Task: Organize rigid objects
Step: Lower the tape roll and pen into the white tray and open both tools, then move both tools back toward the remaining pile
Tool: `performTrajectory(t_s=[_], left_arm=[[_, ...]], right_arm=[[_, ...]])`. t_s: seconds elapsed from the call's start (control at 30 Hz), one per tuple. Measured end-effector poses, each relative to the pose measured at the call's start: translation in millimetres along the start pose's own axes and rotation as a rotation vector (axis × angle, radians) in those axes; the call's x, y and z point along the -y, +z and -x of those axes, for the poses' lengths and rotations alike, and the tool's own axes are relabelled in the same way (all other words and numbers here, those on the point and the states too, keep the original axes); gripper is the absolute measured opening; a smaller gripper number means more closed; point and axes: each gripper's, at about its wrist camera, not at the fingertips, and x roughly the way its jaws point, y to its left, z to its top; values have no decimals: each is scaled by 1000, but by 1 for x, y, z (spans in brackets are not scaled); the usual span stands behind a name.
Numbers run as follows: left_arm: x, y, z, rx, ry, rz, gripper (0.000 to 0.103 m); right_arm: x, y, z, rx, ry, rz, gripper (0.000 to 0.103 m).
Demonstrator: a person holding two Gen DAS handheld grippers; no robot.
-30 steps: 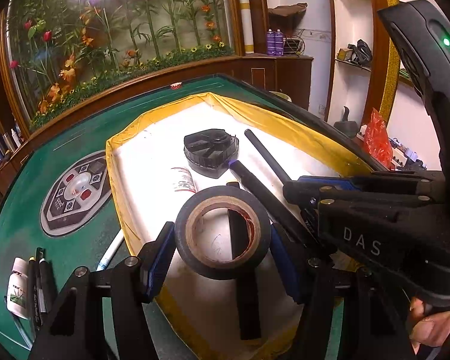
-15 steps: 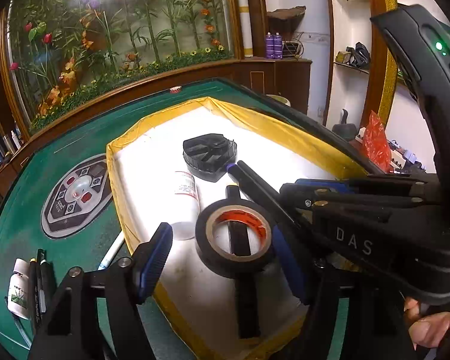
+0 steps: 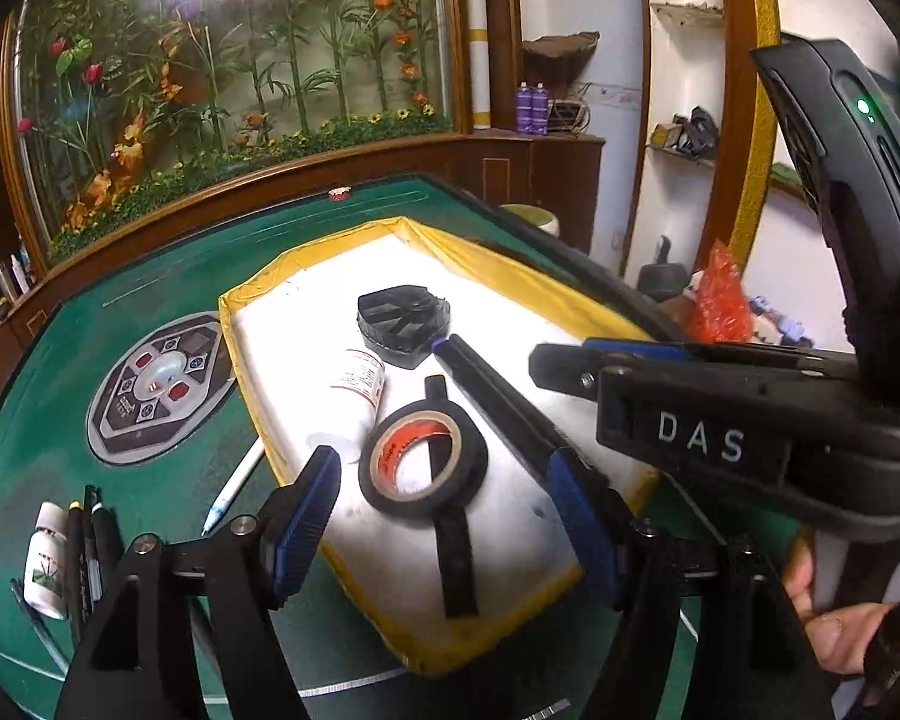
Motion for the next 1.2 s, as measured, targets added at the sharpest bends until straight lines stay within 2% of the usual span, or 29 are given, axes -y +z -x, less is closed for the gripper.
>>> performTrajectory(t_s=[0.1,0.23,0.43,0.57,0.63,0.7,0.77,0.9,1.07,1.17,1.2], left_arm=[[-10,-2,17,9,-38,42,77],[-34,-8,46,42,-79,109,77],[-88,-26,86,97,-57,210,77],[-143,-51,109,127,31,298,79],[-174,-66,114,144,107,350,79],[-207,-80,112,139,214,402,79],[-237,-92,108,132,247,476,79],[-280,-110,98,107,216,613,79],[-290,-122,84,88,199,629,79],[-293,-128,81,87,168,644,79],[-294,-128,85,102,152,649,79]], right_arm=[[-9,1,14,34,13,5,33],[-27,1,27,56,41,24,34],[-76,-4,27,40,110,108,42],[-111,-12,17,-7,176,159,43],[-124,-16,7,-46,209,163,45],[-136,-19,-8,-97,235,151,45],[-145,-22,-22,-142,240,132,45],[-154,-17,-58,-230,201,71,45],[-162,-3,-94,-264,60,42,45],[-172,3,-113,-275,-78,60,45],[-174,5,-118,-270,-97,53,45]])
